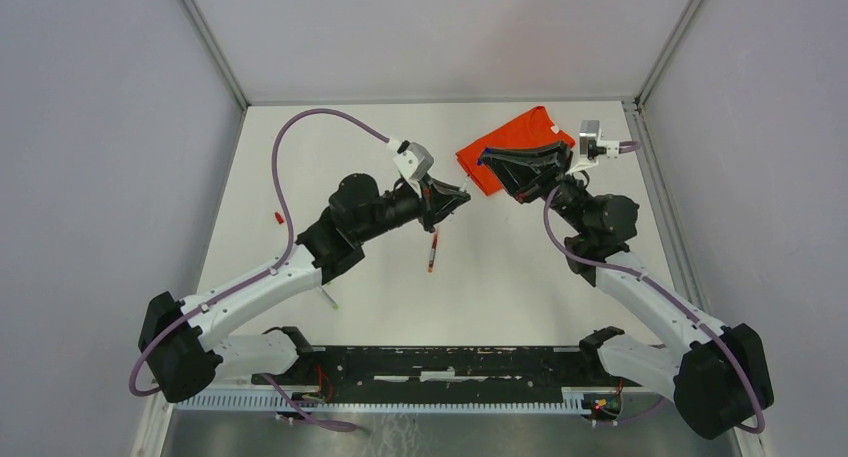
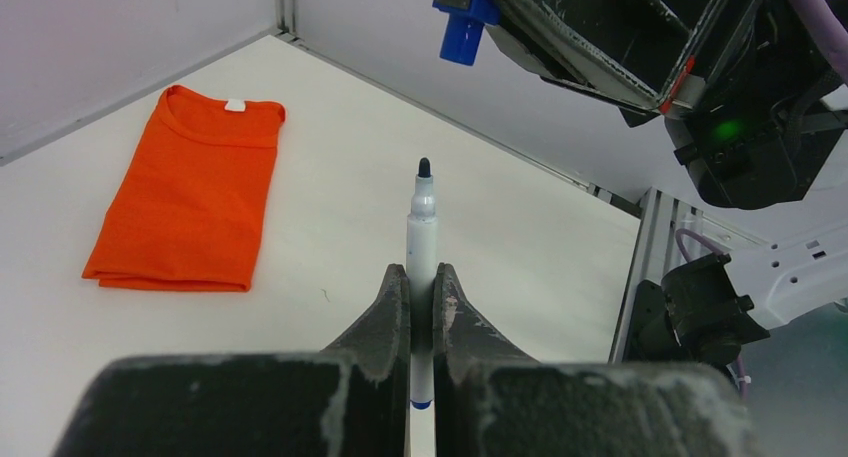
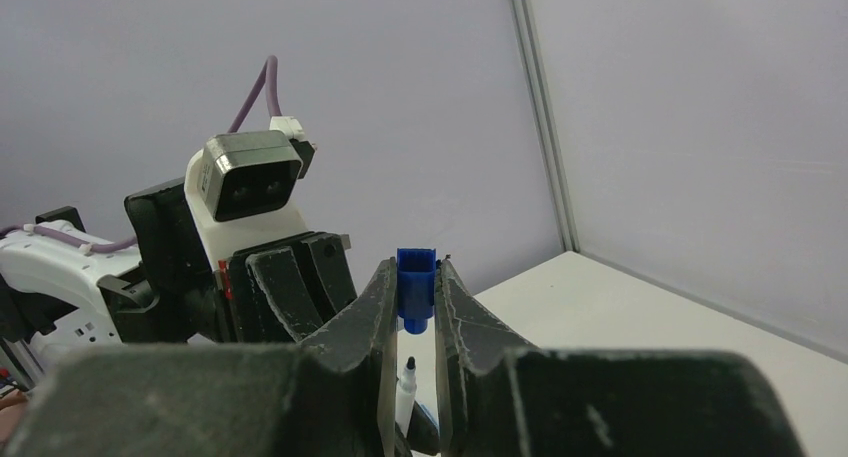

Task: Insert the pens into the pen caps
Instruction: Insert the pen cap onto the pen.

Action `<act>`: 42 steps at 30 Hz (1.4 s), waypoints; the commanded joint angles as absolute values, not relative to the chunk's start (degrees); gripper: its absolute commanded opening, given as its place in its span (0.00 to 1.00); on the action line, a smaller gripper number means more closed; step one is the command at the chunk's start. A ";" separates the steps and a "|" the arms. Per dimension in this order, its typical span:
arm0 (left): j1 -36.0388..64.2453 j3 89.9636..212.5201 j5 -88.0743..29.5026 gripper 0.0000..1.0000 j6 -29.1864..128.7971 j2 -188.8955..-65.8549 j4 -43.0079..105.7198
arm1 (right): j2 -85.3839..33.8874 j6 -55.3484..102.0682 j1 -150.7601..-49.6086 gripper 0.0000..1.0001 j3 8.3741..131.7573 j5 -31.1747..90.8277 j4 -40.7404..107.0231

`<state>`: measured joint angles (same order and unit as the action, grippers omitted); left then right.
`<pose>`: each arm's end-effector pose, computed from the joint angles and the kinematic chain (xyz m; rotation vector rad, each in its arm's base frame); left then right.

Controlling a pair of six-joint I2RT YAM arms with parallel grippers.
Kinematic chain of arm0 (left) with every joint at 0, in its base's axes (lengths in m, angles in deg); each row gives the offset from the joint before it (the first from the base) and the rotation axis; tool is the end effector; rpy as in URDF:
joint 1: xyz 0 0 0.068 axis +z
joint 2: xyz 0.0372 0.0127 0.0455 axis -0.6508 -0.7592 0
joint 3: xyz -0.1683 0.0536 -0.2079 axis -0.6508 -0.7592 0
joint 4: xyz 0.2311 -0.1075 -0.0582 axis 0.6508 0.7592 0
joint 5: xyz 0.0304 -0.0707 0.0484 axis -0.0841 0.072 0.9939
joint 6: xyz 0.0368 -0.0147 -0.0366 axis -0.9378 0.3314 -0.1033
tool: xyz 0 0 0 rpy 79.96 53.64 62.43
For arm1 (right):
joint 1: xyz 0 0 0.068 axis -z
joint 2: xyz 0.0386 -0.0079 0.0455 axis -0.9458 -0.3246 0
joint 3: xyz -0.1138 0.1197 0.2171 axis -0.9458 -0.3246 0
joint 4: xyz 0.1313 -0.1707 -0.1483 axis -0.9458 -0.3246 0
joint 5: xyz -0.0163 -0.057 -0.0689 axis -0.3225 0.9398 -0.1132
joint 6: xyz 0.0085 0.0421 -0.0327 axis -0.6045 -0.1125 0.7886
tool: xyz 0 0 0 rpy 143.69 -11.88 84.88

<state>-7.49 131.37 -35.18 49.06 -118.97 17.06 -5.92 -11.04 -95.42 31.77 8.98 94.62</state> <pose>0.1789 -0.2124 0.3555 0.7127 1.4666 -0.9941 0.1984 0.1085 0.3638 -0.3480 1.0375 1.2670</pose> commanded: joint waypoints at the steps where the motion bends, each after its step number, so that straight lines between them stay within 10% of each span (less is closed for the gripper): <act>1: -7.52 131.28 -33.86 0.02 47.47 -117.51 14.68 | -6.24 -12.68 -95.32 0.00 31.26 6.26 98.89; 42: -7.61 131.02 -33.39 0.02 47.31 -117.19 14.74 | -10.50 -14.22 -97.14 0.00 32.07 1.61 96.23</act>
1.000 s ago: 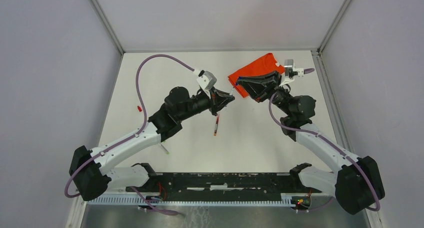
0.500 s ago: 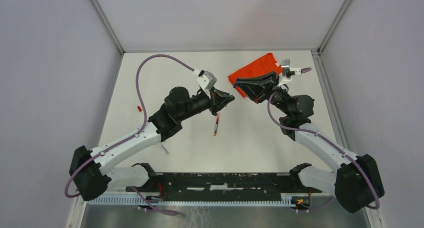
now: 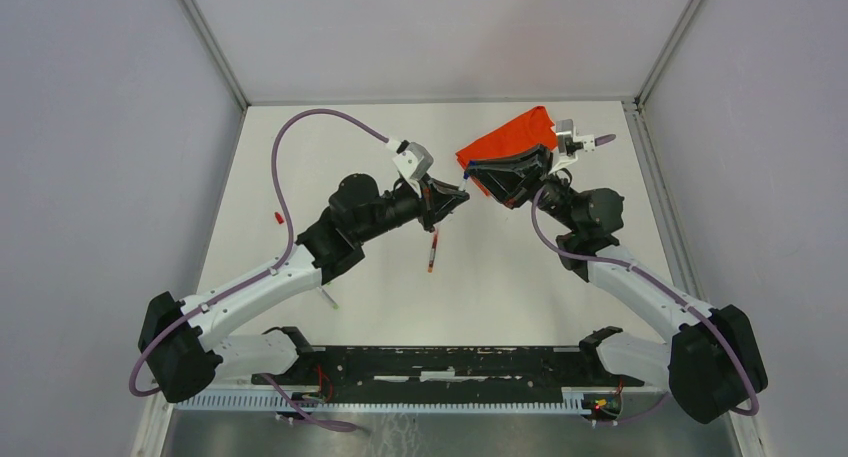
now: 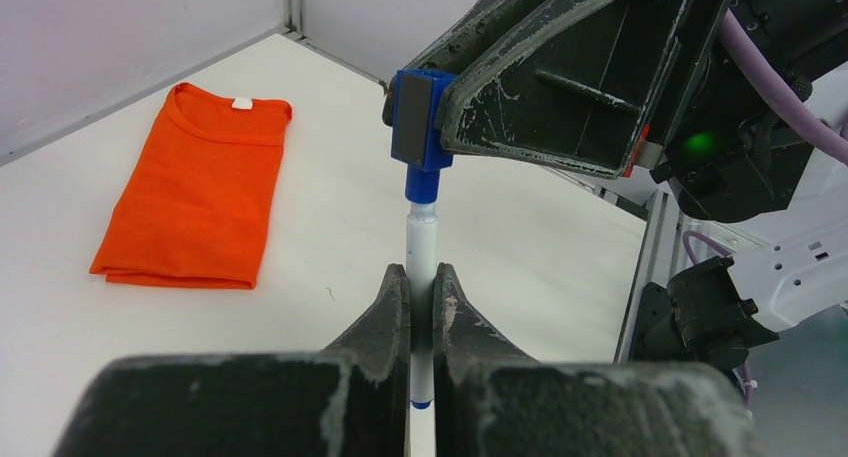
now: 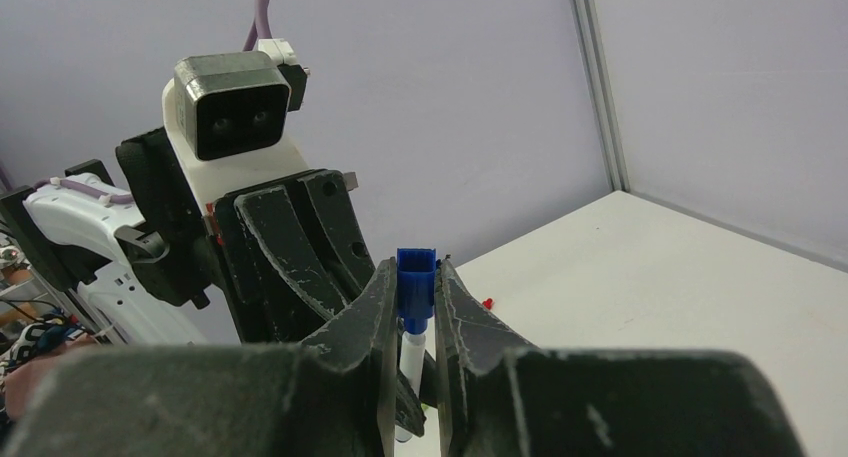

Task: Insert the pens into the pen caps
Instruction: Insert the pen cap onto the pen.

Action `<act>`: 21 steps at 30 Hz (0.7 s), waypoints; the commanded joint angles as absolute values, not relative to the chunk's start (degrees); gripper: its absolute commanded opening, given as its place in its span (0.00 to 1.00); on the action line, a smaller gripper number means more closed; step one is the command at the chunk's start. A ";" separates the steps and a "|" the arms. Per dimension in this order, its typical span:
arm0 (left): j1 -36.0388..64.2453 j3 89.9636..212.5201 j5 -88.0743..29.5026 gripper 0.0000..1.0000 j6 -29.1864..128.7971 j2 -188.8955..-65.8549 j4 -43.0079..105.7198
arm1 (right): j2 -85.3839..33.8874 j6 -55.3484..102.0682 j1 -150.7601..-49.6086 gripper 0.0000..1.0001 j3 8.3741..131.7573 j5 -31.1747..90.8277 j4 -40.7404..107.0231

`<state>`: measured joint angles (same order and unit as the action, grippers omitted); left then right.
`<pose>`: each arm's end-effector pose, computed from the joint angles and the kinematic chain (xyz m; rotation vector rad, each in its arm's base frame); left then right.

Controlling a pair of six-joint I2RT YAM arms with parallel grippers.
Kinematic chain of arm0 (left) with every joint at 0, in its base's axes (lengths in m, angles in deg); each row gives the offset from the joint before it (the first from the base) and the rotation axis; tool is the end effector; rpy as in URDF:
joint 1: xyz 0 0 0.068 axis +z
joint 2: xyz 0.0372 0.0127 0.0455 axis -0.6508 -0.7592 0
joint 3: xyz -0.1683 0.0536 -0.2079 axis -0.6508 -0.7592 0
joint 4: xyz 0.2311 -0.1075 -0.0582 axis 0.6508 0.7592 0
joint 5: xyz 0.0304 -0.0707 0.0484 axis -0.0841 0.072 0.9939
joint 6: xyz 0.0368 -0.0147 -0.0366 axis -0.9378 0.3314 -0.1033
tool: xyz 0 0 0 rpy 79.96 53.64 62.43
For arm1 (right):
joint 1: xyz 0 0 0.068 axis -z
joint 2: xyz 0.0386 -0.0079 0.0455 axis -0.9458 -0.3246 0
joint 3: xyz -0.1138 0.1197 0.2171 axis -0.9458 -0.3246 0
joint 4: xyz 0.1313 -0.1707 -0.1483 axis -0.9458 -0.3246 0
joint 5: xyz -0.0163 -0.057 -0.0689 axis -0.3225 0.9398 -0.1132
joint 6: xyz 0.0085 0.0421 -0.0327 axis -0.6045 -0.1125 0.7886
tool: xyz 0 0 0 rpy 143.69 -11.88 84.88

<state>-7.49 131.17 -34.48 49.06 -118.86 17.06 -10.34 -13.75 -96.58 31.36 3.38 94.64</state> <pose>0.1789 -0.2119 0.3547 0.7031 1.4710 -0.9848 0.2103 0.1226 0.3439 -0.4145 1.1497 1.3712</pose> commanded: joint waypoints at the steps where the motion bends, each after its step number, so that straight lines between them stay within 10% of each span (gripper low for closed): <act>1: -7.57 130.94 -33.15 0.02 47.36 -117.18 14.75 | -10.52 -14.20 -97.24 0.00 31.89 1.59 96.14; 16: -7.57 130.42 -29.75 0.02 47.81 -116.49 14.50 | -11.47 -11.60 -100.39 0.01 29.51 1.08 91.79; 21: -7.56 130.31 -29.30 0.02 47.64 -116.27 14.50 | -9.91 -9.90 -100.48 0.15 29.88 2.88 89.40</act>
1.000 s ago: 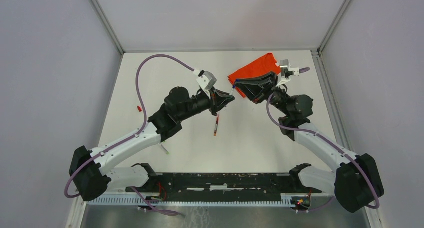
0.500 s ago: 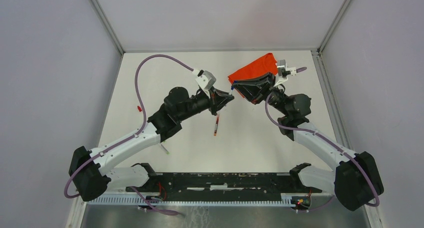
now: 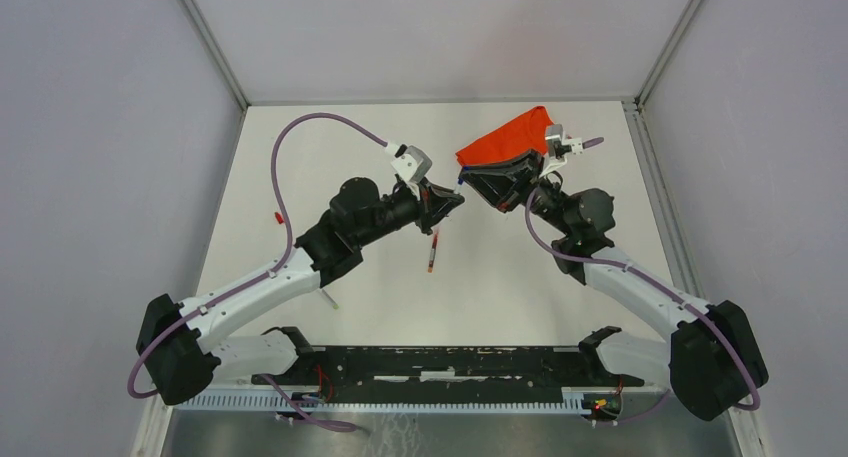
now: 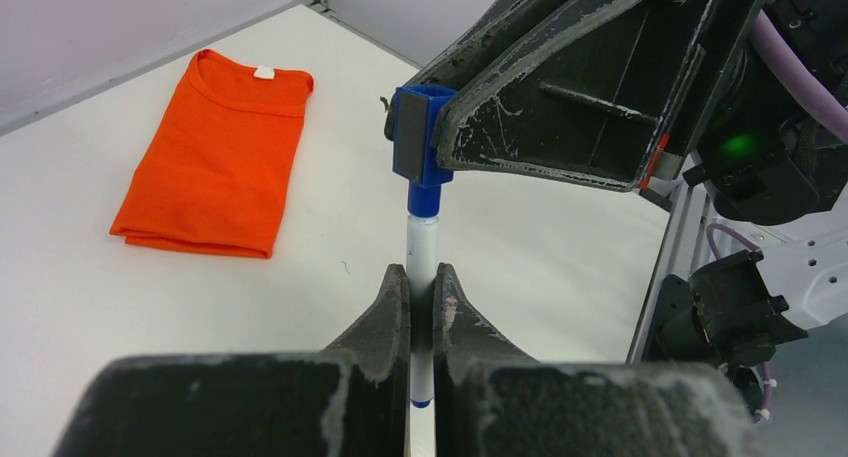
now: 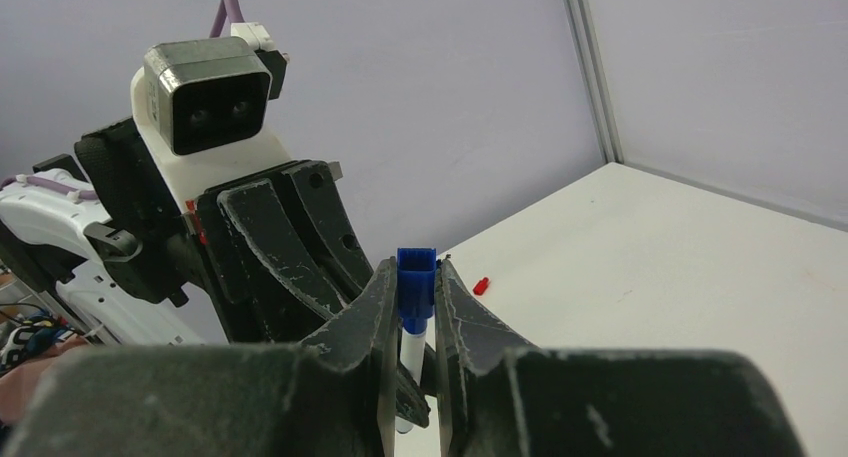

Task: Insert the pens into the pen caps
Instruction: Insert the pen cap onto the pen.

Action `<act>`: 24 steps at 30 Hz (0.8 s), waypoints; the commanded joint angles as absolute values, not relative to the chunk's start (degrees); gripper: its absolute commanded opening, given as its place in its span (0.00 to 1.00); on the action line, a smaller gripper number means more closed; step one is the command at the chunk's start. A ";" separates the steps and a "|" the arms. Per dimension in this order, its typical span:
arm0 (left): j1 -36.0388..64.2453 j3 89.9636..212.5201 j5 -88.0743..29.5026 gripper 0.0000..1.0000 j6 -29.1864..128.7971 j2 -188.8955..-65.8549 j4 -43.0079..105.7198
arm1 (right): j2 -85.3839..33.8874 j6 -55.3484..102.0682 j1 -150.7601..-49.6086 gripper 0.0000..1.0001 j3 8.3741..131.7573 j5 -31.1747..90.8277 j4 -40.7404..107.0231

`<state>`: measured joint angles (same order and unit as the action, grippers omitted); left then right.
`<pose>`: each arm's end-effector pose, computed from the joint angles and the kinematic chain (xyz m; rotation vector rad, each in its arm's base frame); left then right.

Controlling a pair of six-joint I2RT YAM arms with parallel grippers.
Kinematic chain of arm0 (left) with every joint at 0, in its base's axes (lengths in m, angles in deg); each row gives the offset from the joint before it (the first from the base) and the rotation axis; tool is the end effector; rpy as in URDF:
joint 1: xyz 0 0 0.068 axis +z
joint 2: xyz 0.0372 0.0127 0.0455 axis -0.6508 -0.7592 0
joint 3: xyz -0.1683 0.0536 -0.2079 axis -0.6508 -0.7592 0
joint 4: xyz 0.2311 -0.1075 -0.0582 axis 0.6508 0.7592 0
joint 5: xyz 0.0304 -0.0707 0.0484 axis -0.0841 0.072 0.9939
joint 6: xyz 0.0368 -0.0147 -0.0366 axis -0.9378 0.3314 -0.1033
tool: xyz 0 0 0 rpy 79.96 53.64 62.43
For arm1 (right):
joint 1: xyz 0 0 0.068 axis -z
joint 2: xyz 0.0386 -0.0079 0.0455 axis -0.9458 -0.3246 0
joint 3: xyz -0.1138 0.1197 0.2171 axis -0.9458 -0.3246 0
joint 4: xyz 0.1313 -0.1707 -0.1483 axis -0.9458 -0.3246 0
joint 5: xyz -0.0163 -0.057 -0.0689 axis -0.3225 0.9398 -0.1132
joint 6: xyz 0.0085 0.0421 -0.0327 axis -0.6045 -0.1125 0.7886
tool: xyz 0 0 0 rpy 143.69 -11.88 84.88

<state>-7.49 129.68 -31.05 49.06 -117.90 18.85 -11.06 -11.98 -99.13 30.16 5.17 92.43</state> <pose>0.1781 -0.2078 0.3462 0.6656 1.5249 -0.9316 0.2094 0.1333 0.3309 -0.4095 1.2097 1.3746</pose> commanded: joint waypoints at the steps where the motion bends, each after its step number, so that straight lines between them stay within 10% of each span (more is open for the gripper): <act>1: -7.56 130.31 -29.29 0.02 47.63 -116.22 14.56 | -9.55 -9.26 -100.48 0.18 30.28 3.30 88.62; 24: -7.58 130.66 -29.68 0.02 47.55 -115.77 14.85 | -3.93 3.94 -100.33 0.68 43.46 14.01 65.60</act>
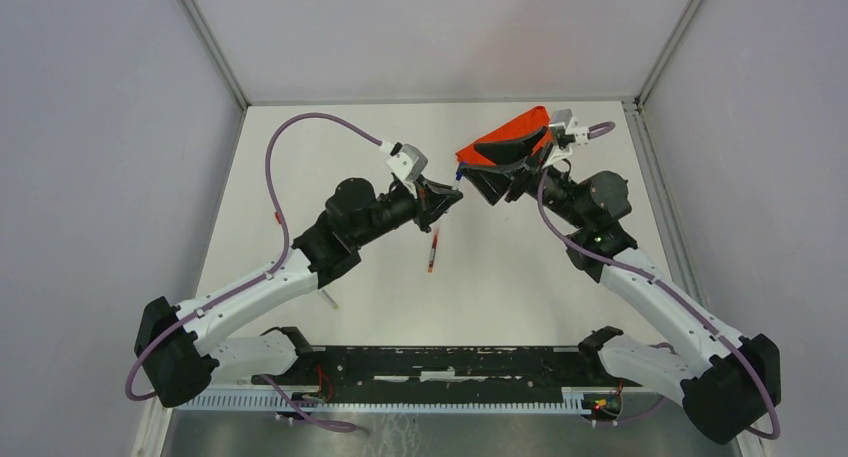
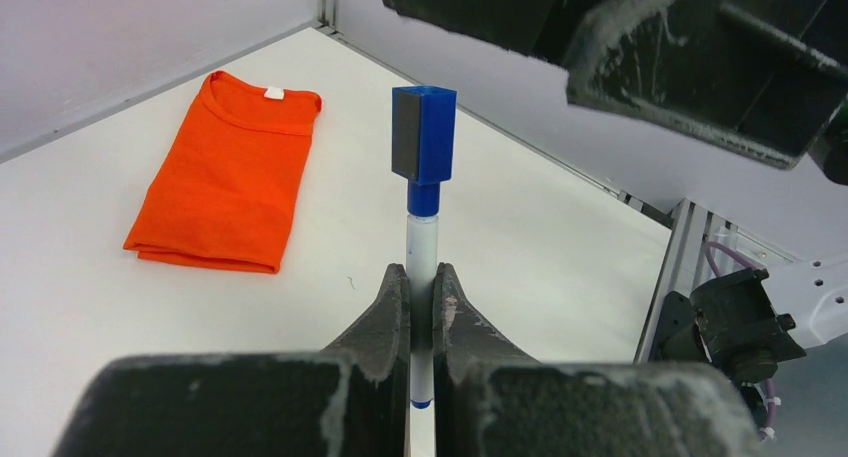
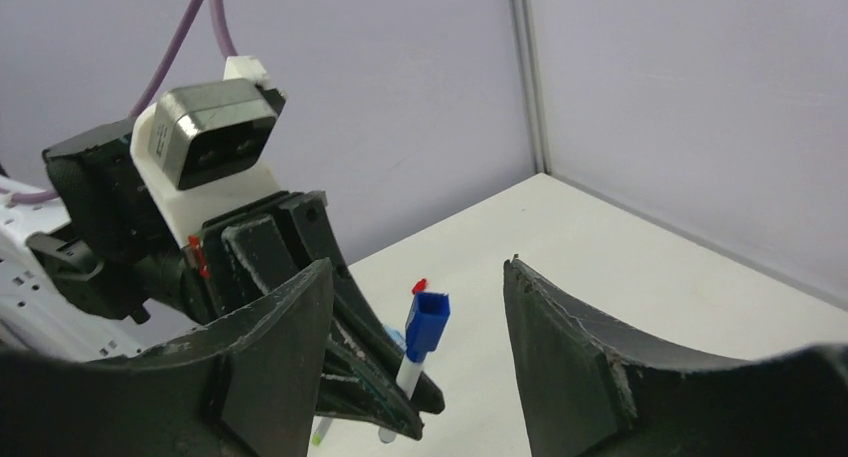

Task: Insert the pens into the pen caps
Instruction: Insert the pen cap onto the pen.

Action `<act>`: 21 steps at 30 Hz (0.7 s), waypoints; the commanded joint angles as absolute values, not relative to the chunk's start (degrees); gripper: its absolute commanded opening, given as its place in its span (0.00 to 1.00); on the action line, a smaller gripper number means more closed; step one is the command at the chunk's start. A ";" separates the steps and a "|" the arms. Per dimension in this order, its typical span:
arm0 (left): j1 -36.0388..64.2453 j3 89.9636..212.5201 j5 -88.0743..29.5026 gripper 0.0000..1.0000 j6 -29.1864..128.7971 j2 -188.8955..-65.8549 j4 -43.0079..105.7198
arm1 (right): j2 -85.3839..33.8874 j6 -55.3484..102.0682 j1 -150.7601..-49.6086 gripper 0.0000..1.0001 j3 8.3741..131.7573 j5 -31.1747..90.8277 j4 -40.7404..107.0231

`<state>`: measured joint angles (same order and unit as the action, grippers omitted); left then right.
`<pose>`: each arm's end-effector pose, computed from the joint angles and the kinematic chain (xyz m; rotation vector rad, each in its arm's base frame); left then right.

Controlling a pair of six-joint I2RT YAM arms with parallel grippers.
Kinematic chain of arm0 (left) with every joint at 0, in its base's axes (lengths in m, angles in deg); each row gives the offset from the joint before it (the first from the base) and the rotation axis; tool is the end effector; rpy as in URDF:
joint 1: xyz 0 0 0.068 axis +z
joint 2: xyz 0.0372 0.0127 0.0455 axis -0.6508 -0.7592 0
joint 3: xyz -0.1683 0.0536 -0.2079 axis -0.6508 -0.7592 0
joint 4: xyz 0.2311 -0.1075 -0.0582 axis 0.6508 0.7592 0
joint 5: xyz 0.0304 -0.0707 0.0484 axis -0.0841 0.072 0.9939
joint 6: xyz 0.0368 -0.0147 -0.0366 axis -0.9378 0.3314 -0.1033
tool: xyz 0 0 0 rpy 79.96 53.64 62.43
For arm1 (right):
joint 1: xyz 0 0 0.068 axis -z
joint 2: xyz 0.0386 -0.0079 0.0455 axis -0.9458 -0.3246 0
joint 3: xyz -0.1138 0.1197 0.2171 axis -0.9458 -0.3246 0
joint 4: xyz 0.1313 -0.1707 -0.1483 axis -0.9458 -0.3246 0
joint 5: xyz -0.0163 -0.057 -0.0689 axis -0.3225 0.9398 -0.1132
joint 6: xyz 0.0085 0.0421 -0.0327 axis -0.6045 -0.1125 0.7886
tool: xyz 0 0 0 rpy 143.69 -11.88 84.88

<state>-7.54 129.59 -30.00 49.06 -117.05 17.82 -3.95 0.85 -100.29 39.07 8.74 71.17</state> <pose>0.1761 -0.2050 0.3514 0.6425 1.4971 -0.9253 0.1962 0.1295 0.3773 -0.4709 1.2249 1.1748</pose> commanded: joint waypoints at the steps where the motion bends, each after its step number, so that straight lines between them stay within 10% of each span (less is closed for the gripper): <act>1: -7.59 130.66 -29.76 0.02 47.57 -115.82 14.90 | -4.40 3.99 -100.37 0.69 44.19 14.25 64.90; 11: -7.53 131.28 -30.77 0.02 47.12 -116.04 15.70 | -9.93 -1.91 -100.33 0.65 47.21 6.35 68.57; 21: -7.58 131.28 -30.87 0.02 47.06 -116.21 15.80 | -11.24 -3.55 -100.40 0.41 46.38 4.38 69.16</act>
